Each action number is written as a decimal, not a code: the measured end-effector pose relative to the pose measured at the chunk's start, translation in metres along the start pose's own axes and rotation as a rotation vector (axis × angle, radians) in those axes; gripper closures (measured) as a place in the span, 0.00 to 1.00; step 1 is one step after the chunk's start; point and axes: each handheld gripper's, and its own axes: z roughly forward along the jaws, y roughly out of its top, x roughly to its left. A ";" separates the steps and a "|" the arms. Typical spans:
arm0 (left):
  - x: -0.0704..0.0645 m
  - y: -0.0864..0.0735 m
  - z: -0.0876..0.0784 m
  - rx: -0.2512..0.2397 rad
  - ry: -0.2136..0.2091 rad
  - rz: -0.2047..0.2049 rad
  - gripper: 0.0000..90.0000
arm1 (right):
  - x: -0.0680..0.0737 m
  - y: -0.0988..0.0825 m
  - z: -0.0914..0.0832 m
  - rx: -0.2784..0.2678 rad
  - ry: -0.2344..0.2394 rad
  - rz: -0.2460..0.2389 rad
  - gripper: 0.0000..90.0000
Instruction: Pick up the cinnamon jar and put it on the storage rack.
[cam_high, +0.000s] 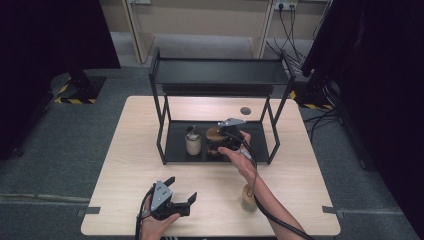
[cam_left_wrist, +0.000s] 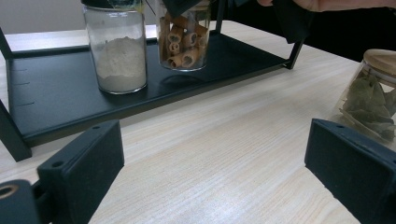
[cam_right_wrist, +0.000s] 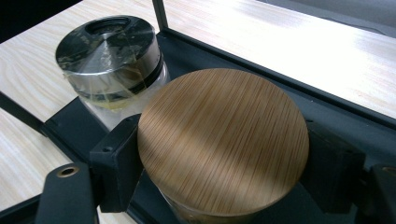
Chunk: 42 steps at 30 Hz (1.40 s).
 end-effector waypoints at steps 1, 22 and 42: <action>0.000 0.000 0.000 -0.001 0.000 0.001 0.04 | 0.000 0.000 0.001 0.002 -0.001 -0.001 0.27; 0.000 0.000 0.000 0.000 -0.001 0.001 0.04 | -0.002 0.002 0.005 0.013 0.012 0.020 0.12; -0.001 0.000 0.001 0.004 -0.002 0.003 0.04 | -0.005 -0.015 -0.047 -0.076 0.076 0.059 0.03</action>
